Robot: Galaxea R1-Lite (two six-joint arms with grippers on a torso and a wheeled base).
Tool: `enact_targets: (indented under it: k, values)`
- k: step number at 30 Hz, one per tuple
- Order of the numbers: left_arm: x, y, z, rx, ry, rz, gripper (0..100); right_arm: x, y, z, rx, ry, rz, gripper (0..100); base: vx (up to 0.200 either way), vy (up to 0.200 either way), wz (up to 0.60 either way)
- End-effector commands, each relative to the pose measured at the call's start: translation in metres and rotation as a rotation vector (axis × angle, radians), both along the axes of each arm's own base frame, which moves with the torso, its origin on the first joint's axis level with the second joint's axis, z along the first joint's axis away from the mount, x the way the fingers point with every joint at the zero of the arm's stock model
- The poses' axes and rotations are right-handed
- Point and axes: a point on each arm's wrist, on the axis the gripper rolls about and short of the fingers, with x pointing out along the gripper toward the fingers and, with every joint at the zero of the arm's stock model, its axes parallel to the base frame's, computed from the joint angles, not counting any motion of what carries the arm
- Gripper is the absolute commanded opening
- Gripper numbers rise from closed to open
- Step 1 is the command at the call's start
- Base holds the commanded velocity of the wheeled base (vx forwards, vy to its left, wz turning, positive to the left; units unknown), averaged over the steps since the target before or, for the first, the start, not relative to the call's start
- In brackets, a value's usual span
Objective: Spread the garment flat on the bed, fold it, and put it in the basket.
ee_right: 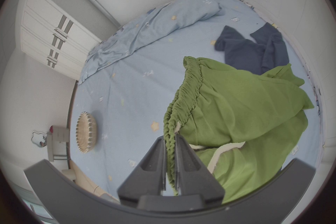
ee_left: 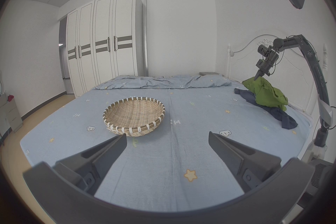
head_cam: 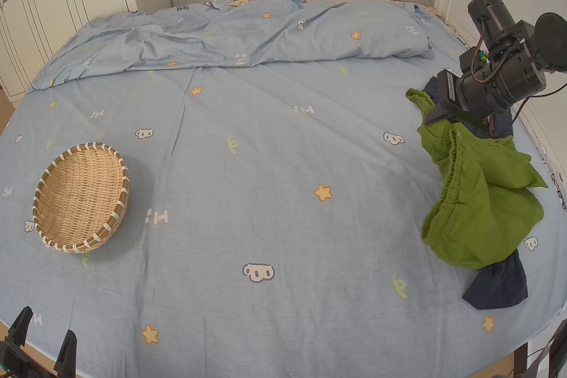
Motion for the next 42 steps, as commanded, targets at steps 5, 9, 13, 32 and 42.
enact_targets:
  k: [5, 9, 13, 32, 42]
  values:
    - [0.0, 0.0, -0.005, 0.0, 0.0, 0.0, 100, -0.046, 0.069, 0.013, 0.13, 0.038, 0.125, 0, 0.0, 0.0, 0.0]
    - [0.0, 0.0, -0.005, 0.0, 0.002, 0.0, 100, -0.064, 0.108, 0.013, 0.198, 0.038, 0.202, 0, 0.0, 0.0, 0.0]
    - [0.0, 0.0, -0.005, 0.0, 0.0, 0.0, 100, -0.07, 0.151, -0.004, 0.238, 0.065, 0.252, 0, 0.0, 0.0, 0.0]
    - [0.0, 0.0, -0.005, 0.0, 0.0, 0.0, 100, -0.029, 0.222, -0.108, 0.082, 0.138, 0.308, 0, 0.0, 0.0, 0.0]
    - [0.0, 0.0, -0.005, 0.0, 0.002, 0.0, 100, -0.015, 0.212, -0.113, 0.036, 0.113, 0.341, 0, 0.0, 0.0, 0.0]
